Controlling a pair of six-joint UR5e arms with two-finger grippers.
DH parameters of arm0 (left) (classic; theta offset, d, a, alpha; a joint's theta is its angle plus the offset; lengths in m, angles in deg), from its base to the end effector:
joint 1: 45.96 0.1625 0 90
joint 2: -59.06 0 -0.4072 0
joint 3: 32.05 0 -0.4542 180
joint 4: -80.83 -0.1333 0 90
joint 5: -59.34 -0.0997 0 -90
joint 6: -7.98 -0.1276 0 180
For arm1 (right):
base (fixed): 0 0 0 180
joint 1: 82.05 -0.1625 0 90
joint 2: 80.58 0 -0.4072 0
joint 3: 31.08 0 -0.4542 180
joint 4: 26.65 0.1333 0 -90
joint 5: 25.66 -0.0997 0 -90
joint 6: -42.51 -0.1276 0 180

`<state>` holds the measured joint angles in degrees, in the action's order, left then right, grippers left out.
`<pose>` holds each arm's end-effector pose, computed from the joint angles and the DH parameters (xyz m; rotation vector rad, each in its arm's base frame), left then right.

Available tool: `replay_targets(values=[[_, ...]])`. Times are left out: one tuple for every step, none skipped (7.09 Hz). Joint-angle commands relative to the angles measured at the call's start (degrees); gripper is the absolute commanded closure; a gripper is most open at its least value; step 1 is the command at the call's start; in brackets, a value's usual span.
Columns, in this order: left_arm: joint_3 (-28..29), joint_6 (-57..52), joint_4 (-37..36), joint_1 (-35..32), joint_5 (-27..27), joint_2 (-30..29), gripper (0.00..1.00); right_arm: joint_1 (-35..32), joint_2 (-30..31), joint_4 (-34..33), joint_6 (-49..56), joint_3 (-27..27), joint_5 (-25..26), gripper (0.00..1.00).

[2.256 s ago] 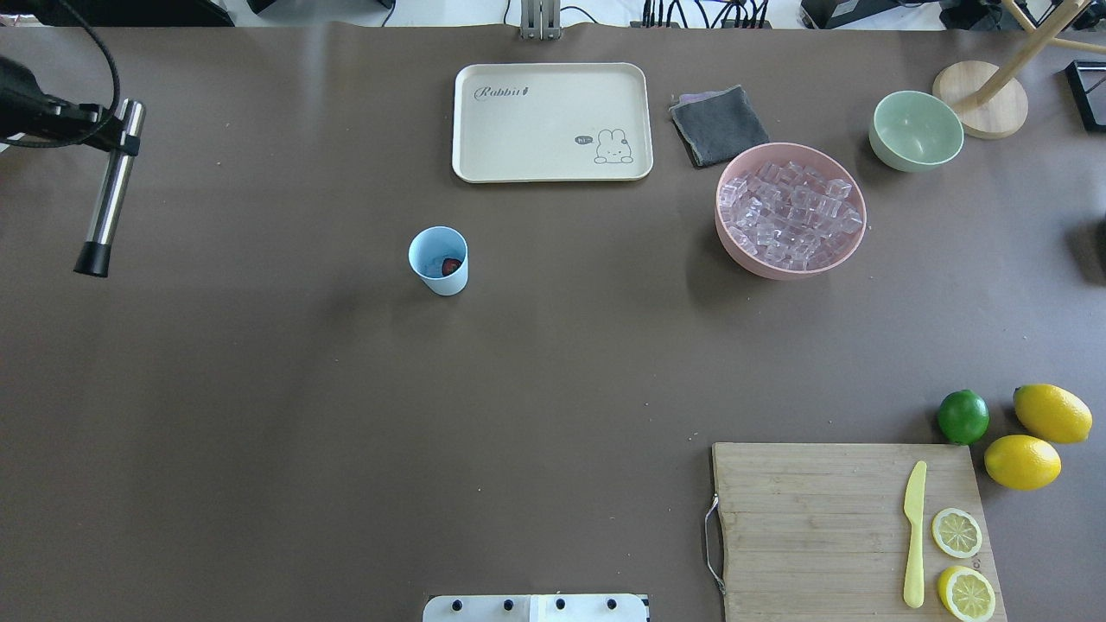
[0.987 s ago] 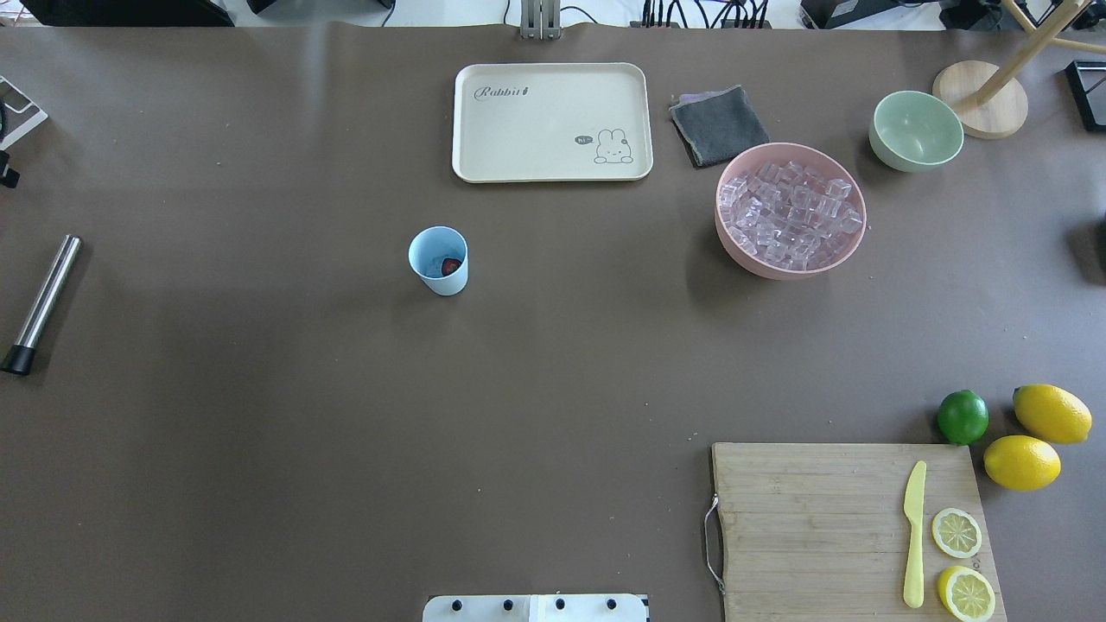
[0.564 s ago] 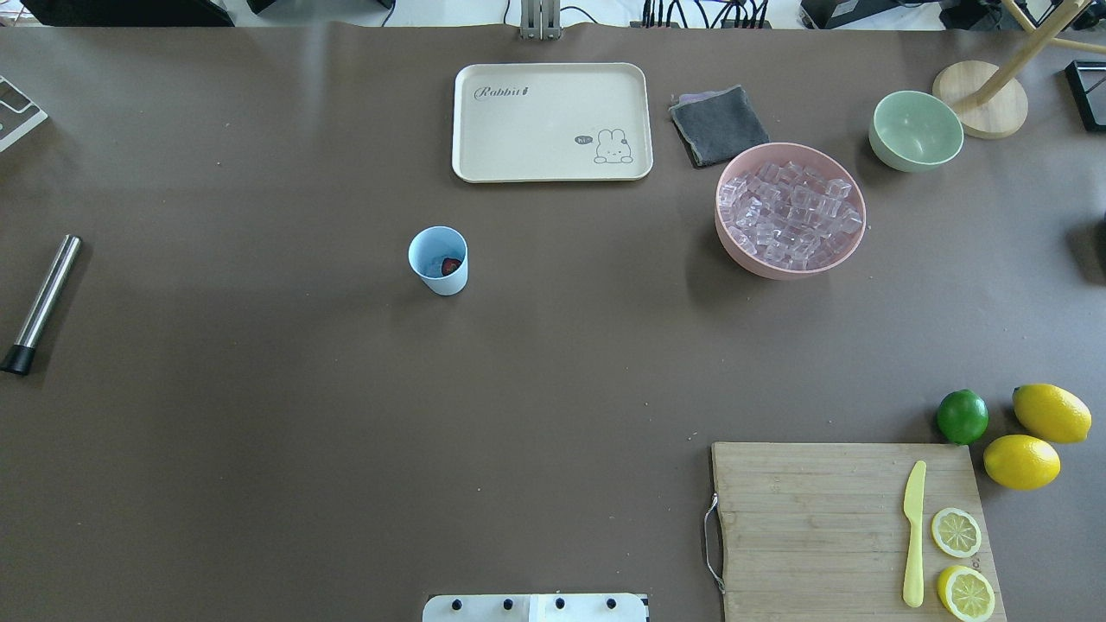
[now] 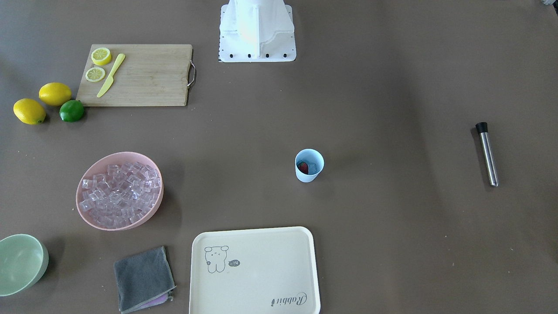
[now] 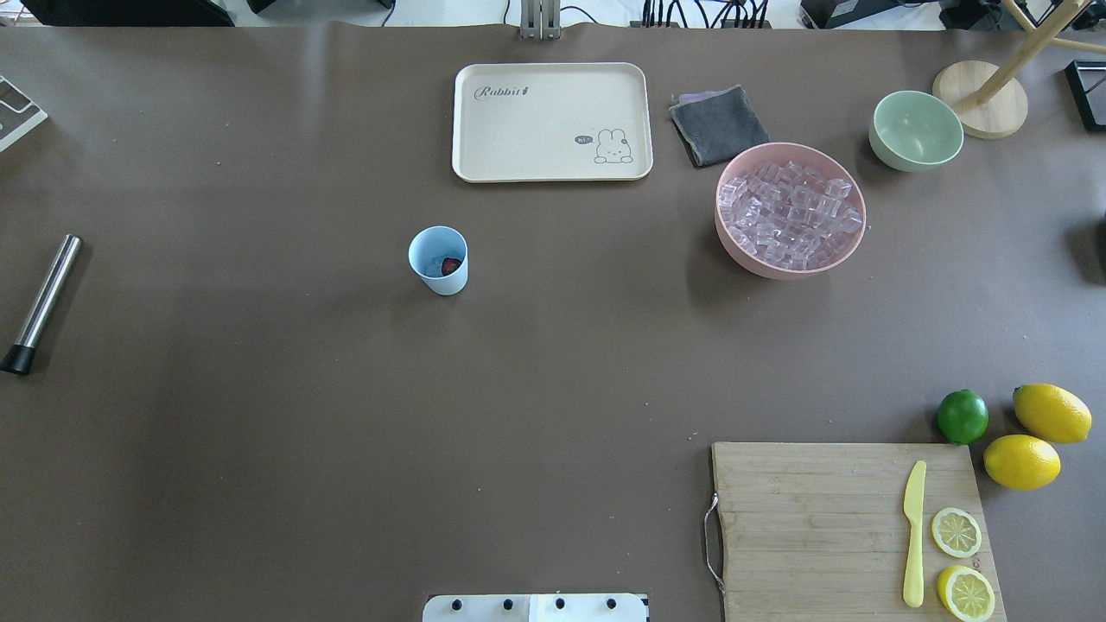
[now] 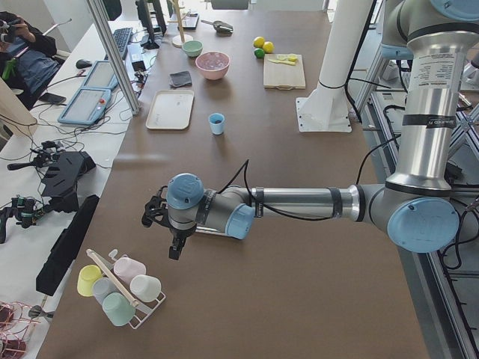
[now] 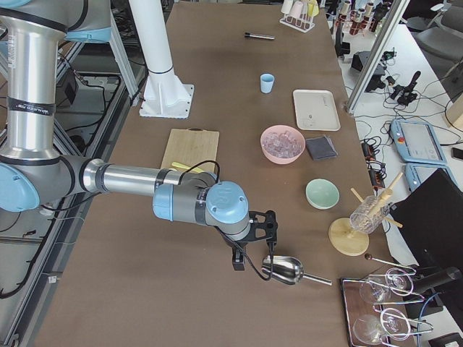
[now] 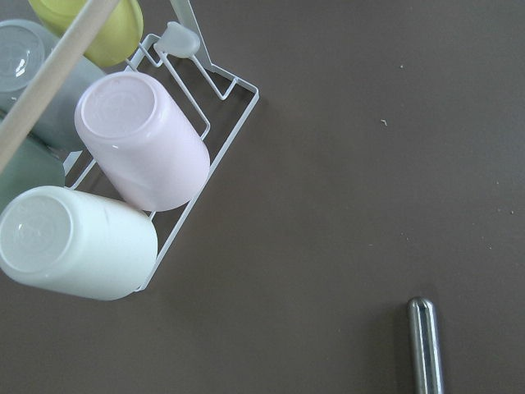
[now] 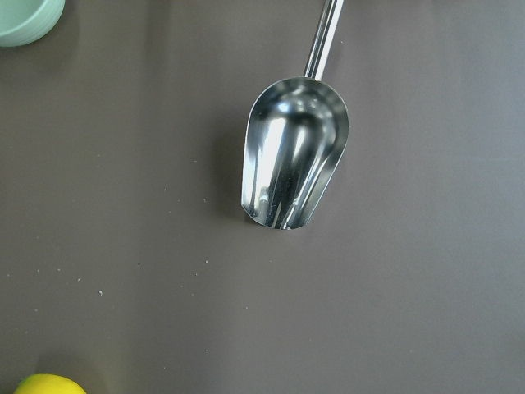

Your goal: Mash ice and strawberries in cup

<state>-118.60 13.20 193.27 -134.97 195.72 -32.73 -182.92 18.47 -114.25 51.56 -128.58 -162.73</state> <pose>-0.0307 -0.5918 0.6296 0.2985 0.8172 0.0776 0.1317 -0.4746 0.6623 0.1559 -0.8067 0.0239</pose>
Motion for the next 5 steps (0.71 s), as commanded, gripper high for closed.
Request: replay_targets(values=[[-2.4,0.1,-4.3,-2.4,1.7,2.6,0.01,0.2,-1.9,-0.8,-1.9,2.1,0.7,0.0],[-1.1,-0.1,-7.7,-2.4,0.8,1.8,0.01,1.6,-2.6,-2.3,-5.2,2.4,0.6,0.0],[1.7,-0.1,-9.3,-2.4,-0.8,-0.9,0.01,3.1,-3.7,-2.3,-6.0,2.7,0.8,0.0],[3.5,0.0,-9.3,-2.4,-1.7,-1.7,0.01,3.7,-4.5,-2.5,-6.1,2.9,0.8,0.0],[3.5,0.1,-8.9,-2.5,-1.6,-1.5,0.01,3.7,-4.3,-2.5,-6.0,3.1,0.8,0.0]])
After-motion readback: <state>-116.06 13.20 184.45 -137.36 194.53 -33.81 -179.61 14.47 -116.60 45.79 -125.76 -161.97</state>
